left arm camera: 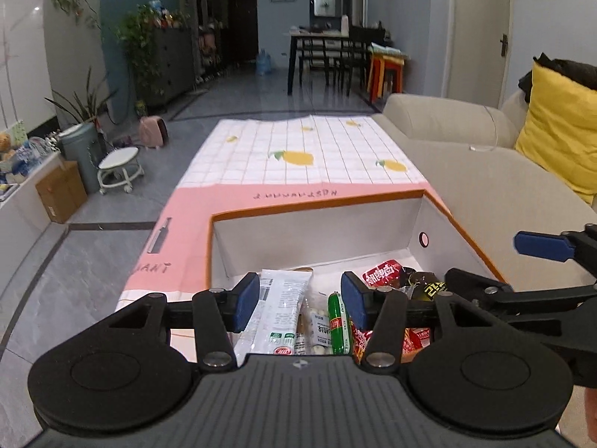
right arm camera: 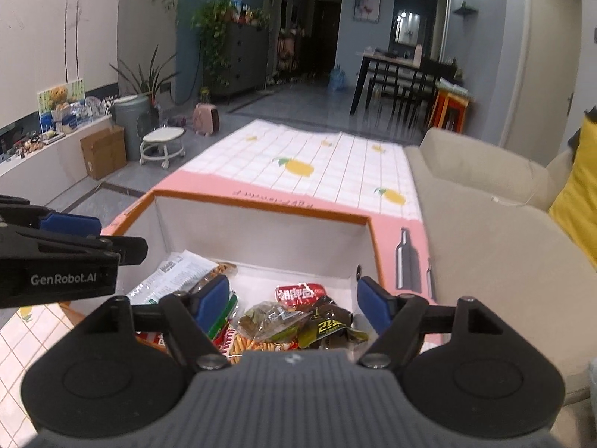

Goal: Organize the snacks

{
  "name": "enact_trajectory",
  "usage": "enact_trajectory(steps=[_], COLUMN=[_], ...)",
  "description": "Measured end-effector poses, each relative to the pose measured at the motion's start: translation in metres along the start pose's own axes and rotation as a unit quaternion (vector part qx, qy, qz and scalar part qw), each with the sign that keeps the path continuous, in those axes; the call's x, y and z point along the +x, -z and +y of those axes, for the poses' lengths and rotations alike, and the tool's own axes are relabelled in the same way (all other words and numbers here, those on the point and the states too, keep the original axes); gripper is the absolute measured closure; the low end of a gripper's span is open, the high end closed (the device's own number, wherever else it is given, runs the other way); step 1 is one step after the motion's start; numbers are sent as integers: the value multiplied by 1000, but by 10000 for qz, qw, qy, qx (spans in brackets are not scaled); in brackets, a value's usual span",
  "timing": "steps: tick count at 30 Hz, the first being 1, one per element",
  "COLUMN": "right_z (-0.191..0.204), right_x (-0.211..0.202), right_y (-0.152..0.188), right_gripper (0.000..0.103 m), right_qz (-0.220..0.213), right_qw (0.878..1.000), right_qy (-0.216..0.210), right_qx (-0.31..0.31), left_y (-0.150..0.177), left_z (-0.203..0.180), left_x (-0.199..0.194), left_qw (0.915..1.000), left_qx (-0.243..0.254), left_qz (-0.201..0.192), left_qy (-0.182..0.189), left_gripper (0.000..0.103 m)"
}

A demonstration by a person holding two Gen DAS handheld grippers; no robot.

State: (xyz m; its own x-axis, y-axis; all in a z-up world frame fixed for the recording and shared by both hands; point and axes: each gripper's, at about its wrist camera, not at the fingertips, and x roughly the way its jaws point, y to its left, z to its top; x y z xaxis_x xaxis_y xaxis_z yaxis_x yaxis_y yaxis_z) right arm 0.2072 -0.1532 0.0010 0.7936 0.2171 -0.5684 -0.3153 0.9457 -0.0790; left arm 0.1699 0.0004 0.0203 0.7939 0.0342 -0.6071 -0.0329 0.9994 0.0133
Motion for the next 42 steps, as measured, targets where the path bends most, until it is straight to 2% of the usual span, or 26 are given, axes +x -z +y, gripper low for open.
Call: enact_trajectory(steps=[3,11,13,16,19,26,30,36,42], right_z=[1,10,13,15,18,27,30,34,36], right_x=[-17,-60,-69,-82,-93,-109,-112,-113,-113], right_y=[1,6,9,16,23,38,46,53,54], right_gripper=[23,10,9,7,6,4,4,4,4], right_qz=[-112,-299,-345,-404,-472,-502,-392,-234,-189], right_qw=[9999,9993,9990,9983,9975,9975,9982,9989,9988], right_qy=[86,179,179,211,262,282,270,213,197], right_qx=[38,153,215,371,451,411,368,360,400], left_y=[5,8,10,16,23,36,43,54,60], left_z=[0,0,-1,-2,-4,2,5,5,5], left_x=[-13,-49,-57,-68,-75,-77,-78,-75,-75], left_qw=[9997,9972,9958,9940,9935,9952,9971,9963,9963], left_qx=[39,97,149,204,240,190,60,94,51], left_qz=[-182,-603,-728,-883,-913,-719,-454,-59,38], left_qy=[-130,-429,-537,-617,-632,-638,-610,-850,-854], left_gripper=[42,27,22,20,15,14,13,11,10])
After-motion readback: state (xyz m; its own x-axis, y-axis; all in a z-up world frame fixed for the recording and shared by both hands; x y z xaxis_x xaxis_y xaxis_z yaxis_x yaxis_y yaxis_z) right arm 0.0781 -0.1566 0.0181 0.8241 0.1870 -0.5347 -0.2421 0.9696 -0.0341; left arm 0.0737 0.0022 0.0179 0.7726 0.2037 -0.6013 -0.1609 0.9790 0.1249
